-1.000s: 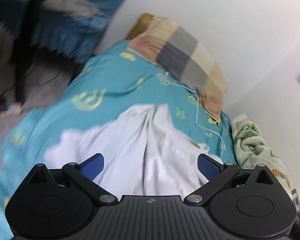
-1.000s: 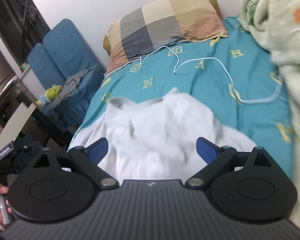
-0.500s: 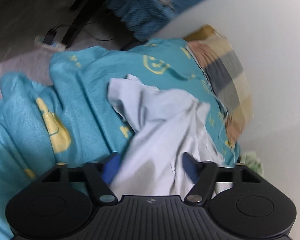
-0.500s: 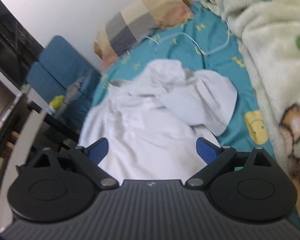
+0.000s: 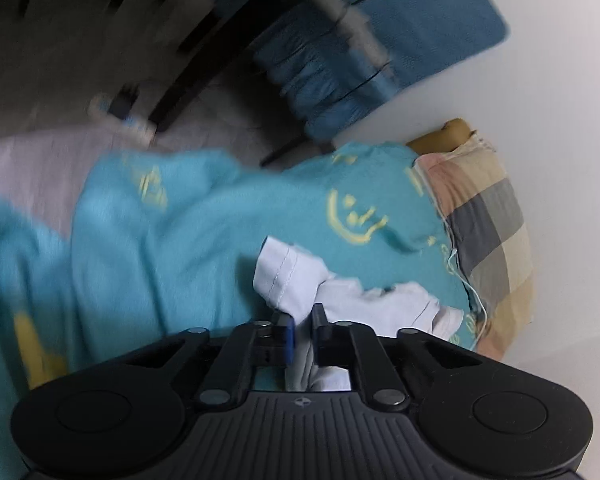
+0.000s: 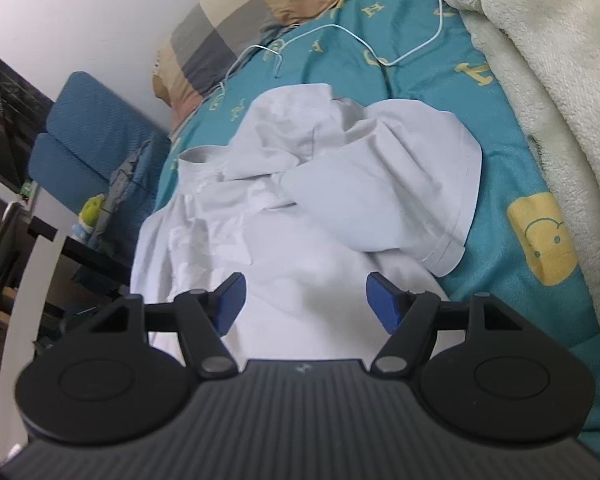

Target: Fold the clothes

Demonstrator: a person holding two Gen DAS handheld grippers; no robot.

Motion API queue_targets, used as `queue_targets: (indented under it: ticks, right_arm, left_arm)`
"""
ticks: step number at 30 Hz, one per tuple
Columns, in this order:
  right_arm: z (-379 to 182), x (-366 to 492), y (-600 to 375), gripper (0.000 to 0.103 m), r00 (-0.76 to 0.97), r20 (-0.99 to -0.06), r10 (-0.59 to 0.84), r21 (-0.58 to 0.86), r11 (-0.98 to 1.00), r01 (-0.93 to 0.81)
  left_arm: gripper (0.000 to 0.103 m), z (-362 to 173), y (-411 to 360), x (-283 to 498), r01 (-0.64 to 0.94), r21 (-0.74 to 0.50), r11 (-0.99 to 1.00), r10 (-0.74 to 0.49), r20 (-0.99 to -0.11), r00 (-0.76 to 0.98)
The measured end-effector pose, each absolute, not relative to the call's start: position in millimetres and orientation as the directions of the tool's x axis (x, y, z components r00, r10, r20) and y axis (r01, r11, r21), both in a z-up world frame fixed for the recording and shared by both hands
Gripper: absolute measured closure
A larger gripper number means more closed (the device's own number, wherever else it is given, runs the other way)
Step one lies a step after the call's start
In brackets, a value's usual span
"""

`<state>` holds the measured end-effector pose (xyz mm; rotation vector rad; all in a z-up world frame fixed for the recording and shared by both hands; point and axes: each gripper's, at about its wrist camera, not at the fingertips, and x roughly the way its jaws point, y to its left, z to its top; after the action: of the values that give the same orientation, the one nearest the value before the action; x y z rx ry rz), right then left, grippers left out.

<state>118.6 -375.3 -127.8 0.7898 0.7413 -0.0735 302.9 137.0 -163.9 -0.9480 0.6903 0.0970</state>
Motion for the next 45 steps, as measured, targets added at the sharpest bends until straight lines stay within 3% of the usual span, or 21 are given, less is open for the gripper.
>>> queue_targets:
  ticks: [5,9,11,14,17,19,22,29,33,39,43,45]
  right_arm:
    - [-123.1,119.2,-375.9,0.033,0.762,-0.626,0.168,0.599,0.729,0.331]
    - [-120.4,121.0,-379.2,0.033,0.768,-0.626,0.133,0.578,0.741,0.343]
    - [-121.8,123.7,-381.5,0.033,0.766,-0.632,0.121,0.569,0.743,0.352]
    - [-126.3,127.8,-384.7,0.033,0.758,-0.641,0.121,0.564,0.744,0.359]
    - [-127.3,130.1,-385.5,0.033,0.754,-0.646,0.118,0.558,0.747,0.361]
    - [-125.7,130.2,-385.4,0.033,0.757,-0.642,0.121,0.558,0.752,0.353]
    - [-120.3,123.9,-384.5,0.033,0.764,-0.633,0.127,0.560,0.756,0.338]
    - [-103.7,101.2,-381.5,0.033,0.783,-0.606,0.142,0.569,0.765,0.302]
    - [-94.3,88.3,-379.8,0.033,0.793,-0.590,0.151,0.574,0.769,0.281]
    - [-88.4,70.4,-375.1,0.033,0.794,-0.588,0.153,0.561,0.784,0.264]
    - [-92.2,69.3,-378.0,0.033,0.789,-0.590,0.171,0.580,0.769,0.267]
    - [-93.4,69.9,-380.0,0.033,0.790,-0.589,0.172,0.585,0.764,0.270]
  left_arm:
    - [0.096,-114.4,151.8,324.2,-0.344,-0.640,0.687,-0.129,-0.573,0.809]
    - [0.096,-107.8,142.4,355.3,-0.364,-0.466,0.807,-0.041,-0.658,0.752]
    - [0.094,-117.0,138.9,362.9,-0.361,-0.435,0.825,-0.047,-0.688,0.724]
    - [0.080,-126.4,143.1,360.2,-0.369,-0.455,0.810,-0.083,-0.713,0.696]
    - [0.073,-121.5,149.1,336.2,-0.347,-0.491,0.799,-0.144,-0.716,0.683]
    - [0.060,-112.7,152.7,309.8,-0.294,-0.514,0.806,-0.217,-0.719,0.660]
    - [0.056,-97.4,149.3,261.1,-0.228,-0.498,0.837,-0.285,-0.751,0.595]
    - [0.055,-95.0,123.1,138.4,-0.210,-0.400,0.892,-0.328,-0.893,0.308]
    - [0.061,-108.2,107.4,91.4,-0.226,-0.337,0.914,-0.298,-0.936,0.188]
    - [0.062,-106.5,82.3,68.6,-0.179,-0.282,0.943,-0.253,-0.952,0.171]
    - [0.050,-104.1,65.7,57.4,-0.133,-0.239,0.962,-0.216,-0.963,0.163]
    - [0.050,-102.9,57.4,51.9,-0.110,-0.217,0.970,-0.198,-0.967,0.160]
